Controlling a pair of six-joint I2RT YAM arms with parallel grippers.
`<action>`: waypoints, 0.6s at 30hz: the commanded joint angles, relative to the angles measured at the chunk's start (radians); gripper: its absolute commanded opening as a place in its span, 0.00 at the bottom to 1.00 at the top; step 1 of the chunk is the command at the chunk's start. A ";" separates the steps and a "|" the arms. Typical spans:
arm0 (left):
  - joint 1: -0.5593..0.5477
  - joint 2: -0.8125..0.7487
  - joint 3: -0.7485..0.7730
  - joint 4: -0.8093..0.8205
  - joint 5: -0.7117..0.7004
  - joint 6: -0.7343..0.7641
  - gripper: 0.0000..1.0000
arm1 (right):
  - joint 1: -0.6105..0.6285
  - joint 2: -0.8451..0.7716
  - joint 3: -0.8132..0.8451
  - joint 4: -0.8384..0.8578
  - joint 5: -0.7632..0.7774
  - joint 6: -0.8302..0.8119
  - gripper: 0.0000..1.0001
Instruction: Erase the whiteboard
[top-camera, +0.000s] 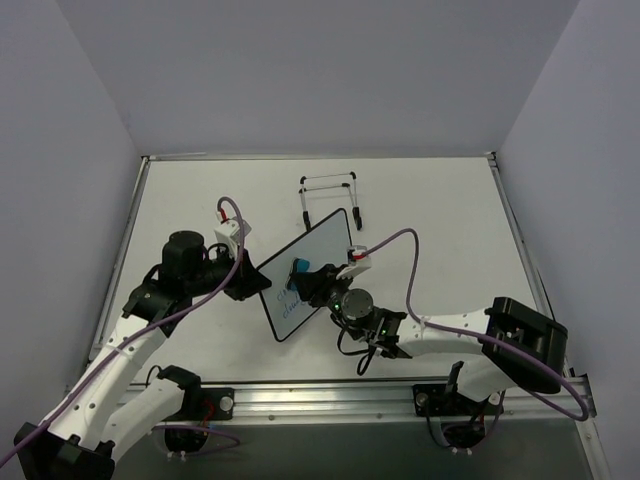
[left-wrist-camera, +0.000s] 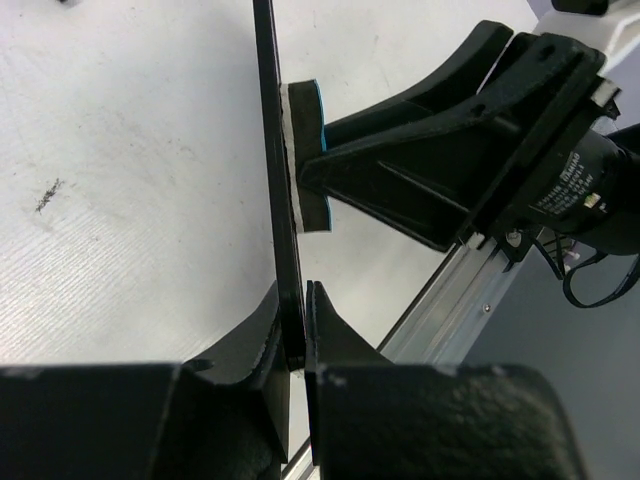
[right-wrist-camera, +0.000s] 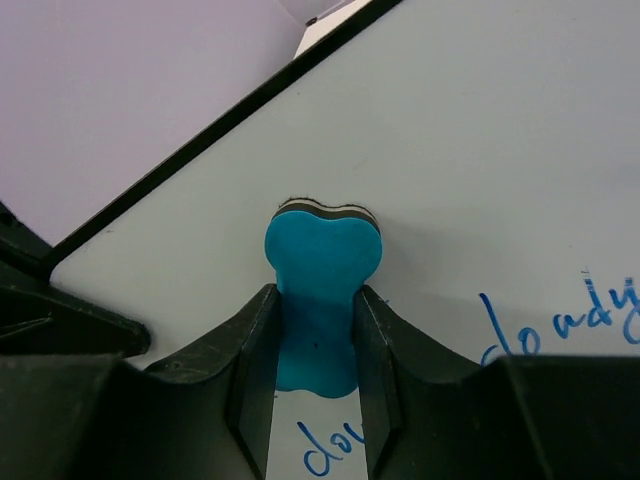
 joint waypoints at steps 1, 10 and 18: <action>-0.036 -0.020 0.021 0.074 0.222 -0.017 0.02 | -0.072 0.040 -0.054 -0.054 0.093 0.070 0.00; -0.036 -0.020 0.017 0.078 0.224 -0.020 0.02 | -0.173 0.084 -0.180 -0.002 0.128 0.155 0.00; -0.034 -0.011 0.017 0.080 0.227 -0.020 0.02 | -0.069 0.156 -0.066 0.110 0.062 0.075 0.00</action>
